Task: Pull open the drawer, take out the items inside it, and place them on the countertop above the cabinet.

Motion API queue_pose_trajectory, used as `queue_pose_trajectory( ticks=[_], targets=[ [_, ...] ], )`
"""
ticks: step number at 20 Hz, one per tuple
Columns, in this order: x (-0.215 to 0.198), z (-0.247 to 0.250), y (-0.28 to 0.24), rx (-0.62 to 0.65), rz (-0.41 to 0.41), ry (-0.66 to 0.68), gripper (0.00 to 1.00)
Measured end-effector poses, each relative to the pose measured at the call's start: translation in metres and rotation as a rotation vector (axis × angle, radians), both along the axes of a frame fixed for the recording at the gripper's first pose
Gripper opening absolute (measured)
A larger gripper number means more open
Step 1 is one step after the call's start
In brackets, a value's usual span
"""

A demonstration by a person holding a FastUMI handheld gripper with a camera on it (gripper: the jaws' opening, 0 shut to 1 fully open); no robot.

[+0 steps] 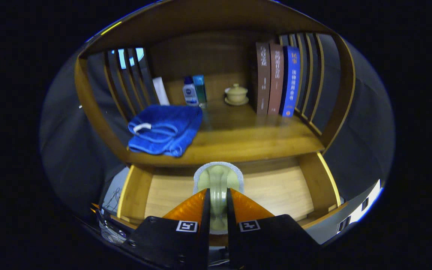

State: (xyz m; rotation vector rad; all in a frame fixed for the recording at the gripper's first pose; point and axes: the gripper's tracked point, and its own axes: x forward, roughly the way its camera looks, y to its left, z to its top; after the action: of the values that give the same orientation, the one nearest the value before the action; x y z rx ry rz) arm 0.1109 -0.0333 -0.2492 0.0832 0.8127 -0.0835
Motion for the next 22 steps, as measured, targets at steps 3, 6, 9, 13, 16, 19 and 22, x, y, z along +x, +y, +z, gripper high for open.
queue_pose_trajectory(
  ticks=[3, 6, 9, 13, 16, 19, 22],
  targets=[
    [0.035, 0.01, -0.002, 0.02, -0.003, -0.006, 0.26],
    [0.08, 0.014, -0.006, 0.022, -0.004, -0.022, 0.25],
    [0.122, 0.007, -0.009, 0.016, -0.001, -0.006, 0.26],
    [0.158, -0.014, -0.015, -0.004, 0.008, 0.037, 0.25],
    [0.172, -0.033, -0.019, -0.01, 0.001, 0.09, 0.25],
    [0.179, -0.048, -0.018, 0.011, -0.004, 0.117, 0.25],
    [0.183, -0.047, -0.017, 0.029, 0.0, 0.096, 0.47]
  ],
)
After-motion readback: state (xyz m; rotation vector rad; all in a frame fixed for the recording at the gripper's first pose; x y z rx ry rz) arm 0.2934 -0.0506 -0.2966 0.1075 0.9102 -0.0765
